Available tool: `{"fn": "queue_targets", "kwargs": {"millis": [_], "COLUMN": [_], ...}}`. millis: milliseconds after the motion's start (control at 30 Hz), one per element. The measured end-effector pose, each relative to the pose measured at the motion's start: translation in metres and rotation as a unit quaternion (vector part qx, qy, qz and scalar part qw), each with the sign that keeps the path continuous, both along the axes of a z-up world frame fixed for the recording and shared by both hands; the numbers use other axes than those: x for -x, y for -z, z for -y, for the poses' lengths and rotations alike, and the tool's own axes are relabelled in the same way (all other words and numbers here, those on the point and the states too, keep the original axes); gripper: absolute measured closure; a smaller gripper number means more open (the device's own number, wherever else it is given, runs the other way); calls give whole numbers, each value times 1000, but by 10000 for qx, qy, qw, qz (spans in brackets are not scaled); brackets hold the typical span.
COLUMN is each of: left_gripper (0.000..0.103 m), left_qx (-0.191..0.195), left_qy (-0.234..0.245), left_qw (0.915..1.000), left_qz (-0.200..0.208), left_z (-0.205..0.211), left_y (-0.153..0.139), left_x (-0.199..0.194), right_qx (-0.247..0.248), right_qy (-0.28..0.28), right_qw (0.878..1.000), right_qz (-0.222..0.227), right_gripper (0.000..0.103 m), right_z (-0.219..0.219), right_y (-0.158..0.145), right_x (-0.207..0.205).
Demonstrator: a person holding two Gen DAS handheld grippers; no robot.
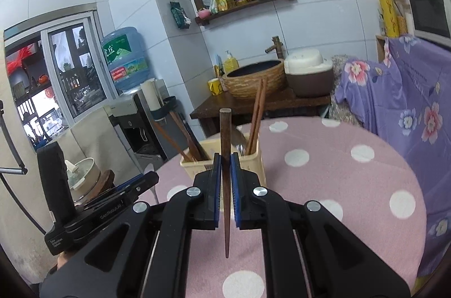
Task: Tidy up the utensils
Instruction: 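Lift the spoon and chopstick and carry both over the holder, then lower both utensils into the holder and open both tools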
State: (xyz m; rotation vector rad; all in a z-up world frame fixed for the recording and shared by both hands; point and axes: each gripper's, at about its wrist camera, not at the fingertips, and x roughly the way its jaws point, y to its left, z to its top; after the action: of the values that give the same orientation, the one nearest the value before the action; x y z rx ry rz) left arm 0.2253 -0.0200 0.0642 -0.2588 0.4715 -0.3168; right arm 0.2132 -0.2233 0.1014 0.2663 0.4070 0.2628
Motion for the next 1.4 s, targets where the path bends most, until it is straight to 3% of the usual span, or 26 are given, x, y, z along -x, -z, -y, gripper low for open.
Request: {"fn": "queue_targets", "kwargs": {"millis": [233,400,533,667,867,1067,1333,1400], "left_gripper": [67,67,67,67,67,67,66,61], "left_qx": [56,-101,-382,-418,-478,-807,-862,-890], "left_qy": [-449,-891,-1008,-998,-864,-608,-453,-450], "left_qw": [9946,9868,9863,9896,9931,9936,9947,9943], "left_qz": [935,1350,1247,951,638,509,340,389], "left_z": [18,41,57,59,56,65,59,58], "left_y": [-89,-100,-68,-28,7,26,36,35], "left_x": [-43,-73,-89,-95,-93,-87,-83,-77], "right_qx": [269,350,349,366,376,539,373,329], "right_qy": [198,572,678,683,611,557,557,489], "right_qw": [9971,9928,9937,9954,9971,9970,9976,9982], "right_qz": [686,988,817,563,263,75,-184,-130], "right_gripper": [95,95,95,95,95,96,96,96], "right_z": [-1,-1,-1,-5,-13,-25,-18,-16], "right_y": [-96,-130,-105,-62,-13,18,47,47], "right_x": [-29,-65,-90,-105,-112,-119,-127,-125]}}
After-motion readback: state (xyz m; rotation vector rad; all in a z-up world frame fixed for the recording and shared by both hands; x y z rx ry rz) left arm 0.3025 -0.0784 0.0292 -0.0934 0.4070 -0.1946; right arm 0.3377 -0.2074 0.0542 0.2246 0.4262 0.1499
